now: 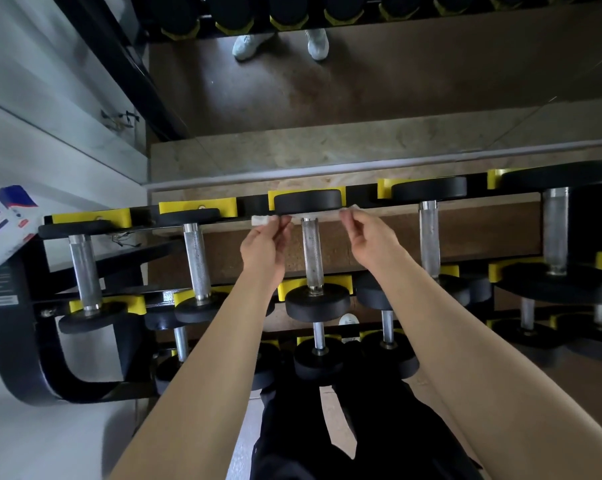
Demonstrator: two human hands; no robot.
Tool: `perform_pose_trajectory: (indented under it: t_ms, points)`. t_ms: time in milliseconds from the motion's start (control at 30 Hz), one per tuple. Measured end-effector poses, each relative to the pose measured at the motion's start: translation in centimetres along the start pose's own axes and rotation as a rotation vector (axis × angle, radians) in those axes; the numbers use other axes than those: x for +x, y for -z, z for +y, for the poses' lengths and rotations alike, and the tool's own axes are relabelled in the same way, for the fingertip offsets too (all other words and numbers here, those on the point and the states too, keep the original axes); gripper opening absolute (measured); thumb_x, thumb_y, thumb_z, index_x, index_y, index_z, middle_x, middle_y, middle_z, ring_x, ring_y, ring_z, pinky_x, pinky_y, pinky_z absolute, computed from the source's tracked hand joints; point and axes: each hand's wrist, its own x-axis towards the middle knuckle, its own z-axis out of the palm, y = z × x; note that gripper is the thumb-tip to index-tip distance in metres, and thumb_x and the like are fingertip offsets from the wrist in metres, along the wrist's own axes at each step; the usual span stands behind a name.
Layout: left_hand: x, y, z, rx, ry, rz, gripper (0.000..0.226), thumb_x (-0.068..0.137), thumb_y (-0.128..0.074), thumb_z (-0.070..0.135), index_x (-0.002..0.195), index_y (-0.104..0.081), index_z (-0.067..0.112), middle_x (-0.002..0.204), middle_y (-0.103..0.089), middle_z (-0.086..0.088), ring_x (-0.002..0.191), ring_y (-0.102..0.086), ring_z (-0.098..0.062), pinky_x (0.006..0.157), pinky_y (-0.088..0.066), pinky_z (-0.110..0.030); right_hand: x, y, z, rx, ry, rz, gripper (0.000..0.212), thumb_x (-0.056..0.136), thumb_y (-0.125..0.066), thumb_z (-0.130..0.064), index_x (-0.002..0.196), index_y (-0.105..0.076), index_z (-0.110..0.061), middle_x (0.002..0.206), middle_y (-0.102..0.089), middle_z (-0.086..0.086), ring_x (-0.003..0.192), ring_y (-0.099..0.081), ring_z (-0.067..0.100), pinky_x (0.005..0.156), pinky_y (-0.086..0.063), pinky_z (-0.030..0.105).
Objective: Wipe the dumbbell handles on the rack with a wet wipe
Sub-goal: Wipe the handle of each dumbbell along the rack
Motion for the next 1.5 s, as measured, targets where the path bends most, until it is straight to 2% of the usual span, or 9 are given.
perform_pose_trajectory:
  t_ms: [133, 300, 400, 633, 833, 1100, 1300, 1400, 1500]
  points:
    - [-0.3, -0.7, -0.5, -0.064, 0.096, -0.003, 0.021, 0.097, -0.066, 0.006, 0.115, -0.067, -0.003, 0.101, -0.076, -0.015, 0.082, -0.076, -0.018, 0.063, -0.057, -0.018, 0.3, 0.2, -0.1, 0.117, -0.039, -0.003, 0.028, 0.094, -0.068, -0.003, 0.121, -0.064, 0.002, 0.113, -0.074, 0.019, 0.096, -0.076, 0.022, 0.065, -0.061, 0.022]
    - [0.2, 0.0, 0.5, -0.189, 0.106, 0.194, 0.022, 0.093, -0.072, 0.006, 0.113, -0.068, -0.003, 0.101, -0.077, -0.016, 0.082, -0.077, -0.017, 0.062, -0.06, -0.022, -1.2, -0.4, 2.6, -0.186, -0.004, -0.038, 0.023, 0.09, -0.067, 0.006, 0.112, -0.067, 0.002, 0.11, -0.074, 0.02, 0.093, -0.077, 0.024, 0.082, -0.061, 0.028]
    - [0.3, 1.1, 0.3, -0.11, 0.097, 0.263, 0.028, 0.09, -0.076, 0.006, 0.116, -0.067, -0.001, 0.1, -0.077, -0.017, 0.083, -0.078, -0.019, 0.065, -0.062, -0.023, -1.2, -0.4, 2.9, -0.46, 0.123, -0.031, 0.026, 0.082, -0.078, 0.002, 0.106, -0.07, -0.002, 0.099, -0.075, 0.012, 0.084, -0.072, 0.015, 0.076, -0.059, 0.024]
    - [-0.8, 0.9, -0.4, 0.023, 0.121, 0.039, 0.025, 0.094, -0.07, 0.008, 0.118, -0.066, -0.001, 0.105, -0.075, -0.015, 0.083, -0.075, -0.016, 0.062, -0.058, -0.018, 0.3, 0.7, 0.1, -0.459, 0.371, 0.111, 0.014, 0.085, -0.079, -0.003, 0.088, -0.067, -0.011, 0.083, -0.071, 0.005, 0.082, -0.065, 0.019, 0.078, -0.058, 0.025]
    - [0.5, 0.2, 0.8, -0.135, 0.095, 0.203, 0.03, 0.093, -0.073, 0.007, 0.121, -0.067, 0.0, 0.106, -0.076, -0.017, 0.089, -0.078, -0.019, 0.059, -0.058, -0.02, 0.2, 0.5, 2.5, -0.748, 0.395, -0.035, 0.018, 0.085, -0.08, -0.009, 0.1, -0.07, -0.008, 0.084, -0.072, 0.006, 0.072, -0.065, 0.013, 0.07, -0.056, 0.024]
    - [-0.5, 0.0, -1.3, 0.275, -0.002, 0.083, 0.01, 0.088, -0.08, 0.015, 0.091, -0.071, 0.012, 0.088, -0.075, -0.004, 0.078, -0.069, -0.013, 0.078, -0.058, -0.024, 2.1, 2.1, 1.7, -0.881, 0.637, 0.287, 0.004, 0.089, -0.076, -0.015, 0.089, -0.073, -0.017, 0.087, -0.075, 0.004, 0.077, -0.07, 0.014, 0.082, -0.063, 0.036]
    - [-1.7, 4.6, 0.0, 0.017, 0.009, 0.153, 0.02, 0.095, -0.07, 0.009, 0.115, -0.065, 0.006, 0.115, -0.074, -0.016, 0.095, -0.076, -0.02, 0.081, -0.062, -0.026, -1.9, 3.7, 1.4, -0.853, 0.426, -0.092, 0.005, 0.09, -0.074, -0.01, 0.091, -0.069, -0.009, 0.085, -0.073, 0.007, 0.079, -0.07, 0.017, 0.079, -0.06, 0.031]
    - [-2.7, 5.6, 0.3, -0.066, 0.033, 0.07, 0.017, 0.099, -0.065, 0.013, 0.114, -0.063, 0.006, 0.106, -0.076, -0.014, 0.09, -0.077, -0.02, 0.078, -0.062, -0.025, -3.5, 4.6, 1.5, -0.615, 0.244, -0.269, 0.008, 0.092, -0.07, -0.005, 0.097, -0.064, -0.004, 0.089, -0.073, 0.012, 0.081, -0.071, 0.02, 0.076, -0.059, 0.03]
    - [-3.5, 6.1, -0.4, 0.194, -0.007, 0.043, 0.005, 0.098, -0.067, 0.013, 0.099, -0.067, 0.008, 0.088, -0.076, -0.007, 0.076, -0.073, -0.013, 0.071, -0.06, -0.022, -3.6, 6.1, 1.5, -0.806, 0.27, -0.219, 0.011, 0.09, -0.072, -0.004, 0.098, -0.066, -0.001, 0.084, -0.073, 0.013, 0.073, -0.067, 0.019, 0.07, -0.056, 0.03]
